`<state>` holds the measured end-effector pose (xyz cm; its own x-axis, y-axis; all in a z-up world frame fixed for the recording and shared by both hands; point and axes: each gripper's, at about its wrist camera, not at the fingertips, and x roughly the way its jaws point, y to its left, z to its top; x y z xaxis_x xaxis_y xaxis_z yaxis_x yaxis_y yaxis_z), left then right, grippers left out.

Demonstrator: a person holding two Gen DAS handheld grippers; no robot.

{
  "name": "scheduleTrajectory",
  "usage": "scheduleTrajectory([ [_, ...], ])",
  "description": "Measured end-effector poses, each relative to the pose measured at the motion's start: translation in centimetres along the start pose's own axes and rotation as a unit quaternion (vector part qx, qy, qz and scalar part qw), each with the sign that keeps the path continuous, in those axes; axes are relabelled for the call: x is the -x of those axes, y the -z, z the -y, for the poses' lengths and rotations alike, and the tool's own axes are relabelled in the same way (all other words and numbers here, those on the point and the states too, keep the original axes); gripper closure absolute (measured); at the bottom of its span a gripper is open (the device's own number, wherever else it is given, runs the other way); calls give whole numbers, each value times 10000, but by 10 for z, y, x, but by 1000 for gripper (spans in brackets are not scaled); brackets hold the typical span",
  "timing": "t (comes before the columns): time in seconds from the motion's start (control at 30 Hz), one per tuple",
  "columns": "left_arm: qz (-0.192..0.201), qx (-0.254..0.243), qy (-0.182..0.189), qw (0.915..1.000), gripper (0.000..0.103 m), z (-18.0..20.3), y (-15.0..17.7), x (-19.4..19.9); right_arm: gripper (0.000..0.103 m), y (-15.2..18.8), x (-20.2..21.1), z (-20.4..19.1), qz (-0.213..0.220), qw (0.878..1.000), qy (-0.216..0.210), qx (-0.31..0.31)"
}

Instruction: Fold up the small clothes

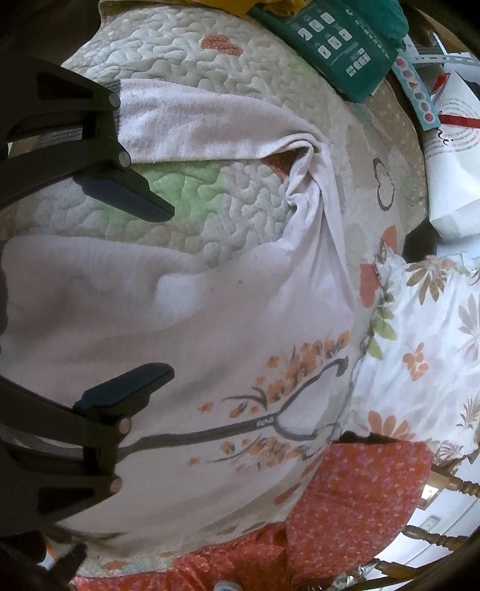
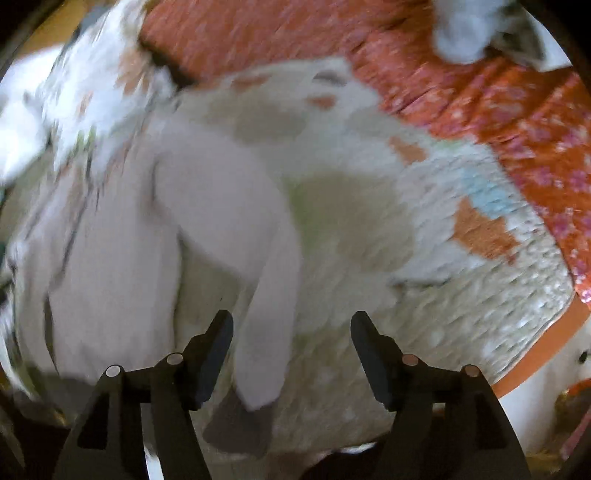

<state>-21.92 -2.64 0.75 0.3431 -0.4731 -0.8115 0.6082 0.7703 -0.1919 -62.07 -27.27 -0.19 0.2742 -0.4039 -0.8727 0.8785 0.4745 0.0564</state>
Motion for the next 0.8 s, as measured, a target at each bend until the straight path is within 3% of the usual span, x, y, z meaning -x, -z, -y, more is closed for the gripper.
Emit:
scheduleTrajectory([
  [0.03,6,-22,-4,10000,25,1,0,0,49,5,-8,-7,-146,9998,9,140],
  [0.1,32,-59,-28,10000,25,1,0,2,92,10,-20,-11,-410,9984,-50,388],
  [0.2,85,-45,-34,9999,25,-1,0,4,92,4,-9,0,-246,9960,698,492],
  [0.27,123,5,9,9999,25,-4,-1,6,92,-7,7,17,174,9842,1698,465],
  [0.3,134,30,28,9999,25,-5,-1,7,85,-13,15,24,396,9744,2170,443],
  [0.33,140,53,38,9999,25,-5,-1,8,65,-18,23,33,607,9599,2718,331],
  [0.4,138,83,62,9998,25,-7,-2,8,33,-22,31,46,640,9561,2858,56],
  [0.47,117,102,56,9999,25,-8,-1,7,32,-22,35,60,600,9693,2369,-258],
  [0.57,105,135,2,9999,25,-15,-3,7,32,-16,37,60,626,9759,2062,-333],
  [0.8,225,677,-875,9936,25,-76,-9,27,32,-13,40,10,856,9888,1223,10],
])
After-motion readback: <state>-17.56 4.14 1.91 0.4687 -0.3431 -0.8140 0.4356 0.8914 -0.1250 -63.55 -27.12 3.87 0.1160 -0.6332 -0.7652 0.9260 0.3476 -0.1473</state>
